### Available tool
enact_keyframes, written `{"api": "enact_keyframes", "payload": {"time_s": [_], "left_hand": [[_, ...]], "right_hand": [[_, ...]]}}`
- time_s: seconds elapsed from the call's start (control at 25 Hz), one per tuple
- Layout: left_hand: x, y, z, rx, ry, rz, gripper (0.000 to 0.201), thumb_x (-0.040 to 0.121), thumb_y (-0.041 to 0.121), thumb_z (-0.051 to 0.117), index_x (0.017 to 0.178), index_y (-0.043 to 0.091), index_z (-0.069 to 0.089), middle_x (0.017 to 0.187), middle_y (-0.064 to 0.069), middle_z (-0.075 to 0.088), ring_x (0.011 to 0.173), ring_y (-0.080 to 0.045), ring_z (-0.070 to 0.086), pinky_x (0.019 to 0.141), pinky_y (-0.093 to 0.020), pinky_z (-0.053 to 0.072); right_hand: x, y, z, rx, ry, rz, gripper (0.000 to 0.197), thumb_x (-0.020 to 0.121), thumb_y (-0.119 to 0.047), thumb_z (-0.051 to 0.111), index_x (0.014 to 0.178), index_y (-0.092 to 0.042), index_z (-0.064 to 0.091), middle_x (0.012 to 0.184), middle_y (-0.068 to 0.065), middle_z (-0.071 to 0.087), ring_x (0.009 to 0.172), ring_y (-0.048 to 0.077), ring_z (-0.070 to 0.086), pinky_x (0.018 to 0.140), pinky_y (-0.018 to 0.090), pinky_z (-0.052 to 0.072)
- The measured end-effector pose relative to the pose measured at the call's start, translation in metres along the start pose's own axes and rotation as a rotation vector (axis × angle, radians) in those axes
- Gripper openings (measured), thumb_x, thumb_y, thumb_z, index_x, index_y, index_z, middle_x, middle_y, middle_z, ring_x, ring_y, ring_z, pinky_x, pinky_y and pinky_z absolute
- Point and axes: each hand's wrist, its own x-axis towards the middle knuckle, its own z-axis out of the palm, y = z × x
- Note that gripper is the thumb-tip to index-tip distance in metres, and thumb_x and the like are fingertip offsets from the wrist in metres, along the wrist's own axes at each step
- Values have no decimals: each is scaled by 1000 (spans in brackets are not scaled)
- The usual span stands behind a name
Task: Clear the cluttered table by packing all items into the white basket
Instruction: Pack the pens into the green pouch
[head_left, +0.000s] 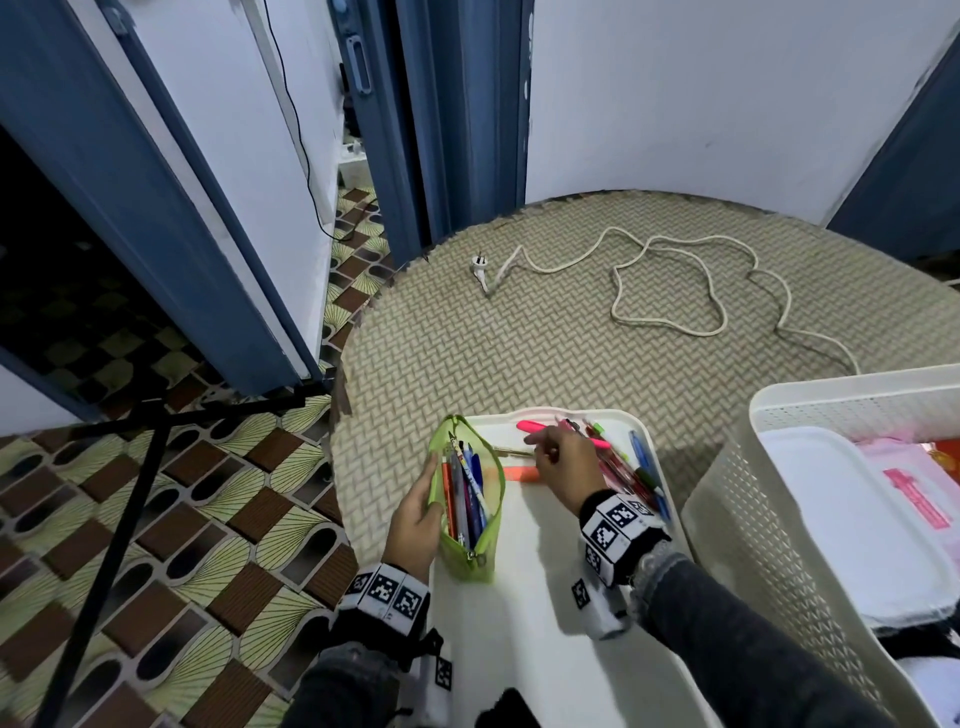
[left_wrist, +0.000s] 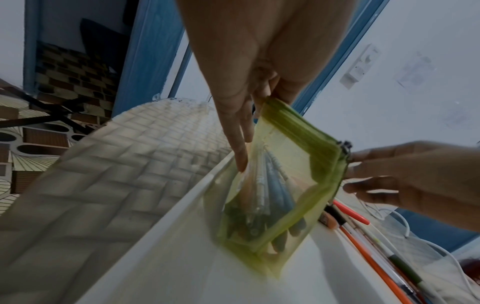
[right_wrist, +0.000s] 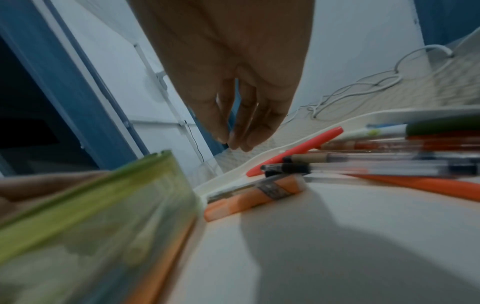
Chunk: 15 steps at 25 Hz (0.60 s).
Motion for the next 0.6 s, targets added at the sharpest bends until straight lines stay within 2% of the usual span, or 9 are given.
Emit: {"api": "enact_keyframes", "payload": {"time_s": [0.08,0.2,0.28,0.36,0.4,0.44,0.52,0.56,0.6], "left_hand": [[3,-1,-2,6,22,-6,62,91,-10,37,145,19,36,147,0,42,119,-21,54,105,-45,42],[4,2,-4,30,28,-23,64,89,-9,39,145,22,36,142,5,45,98,-20,61,85,-31,49],[6,2,-5,33,14,-36,68,88,-11,41,146,22,35,136,0,52,83,-13,58,75,-22,49],[7,1,-6,28,4,-48,72,85,-13,44,147,23,34,131,-11,58,76,-10,52,71,-19,47],[7,1,-6,24,-1,-47,74,85,-14,45,146,25,34,135,-14,52,78,-10,53,74,-20,48],[7,1,-6,15,-12,-42,75,84,-15,45,146,27,34,133,-13,56,83,-9,56,79,-23,49],[6,4,-5,-2,-32,-37,75,85,-16,44,144,28,33,130,6,56,94,-1,60,89,-22,49],[6,6,-3,-8,-43,-37,73,86,-17,43,144,27,33,131,10,54,100,6,58,92,-19,47],[7,7,-1,2,-49,-31,73,87,-17,42,144,27,34,131,12,53,107,8,55,97,-20,46]], "right_hand": [[4,9,2,-105,-142,-1,30,83,3,59,111,-6,68,114,8,68,97,21,63,93,26,45],[5,18,16,-348,-250,-31,34,88,-8,57,120,-15,64,120,7,64,114,23,55,99,29,39],[2,23,25,-574,-272,-37,36,93,-14,48,126,-20,60,126,7,56,120,25,47,101,34,37],[-1,27,31,-637,-263,18,33,93,-15,47,123,-17,59,130,9,51,121,27,45,102,36,37],[-2,27,30,-575,-242,56,30,90,-16,51,119,-14,60,127,9,53,118,28,47,101,36,39],[0,23,27,-450,-198,90,29,87,-16,57,116,-12,59,121,9,57,114,27,51,98,37,42],[2,6,14,-95,-52,123,40,82,-13,67,119,-11,53,102,7,63,97,23,61,86,35,50],[3,-8,6,79,9,120,49,81,-8,68,126,-13,48,94,6,62,85,20,62,76,29,53],[3,-23,-3,213,56,95,58,81,-4,67,133,-18,42,87,6,60,75,16,62,66,20,53]]}}
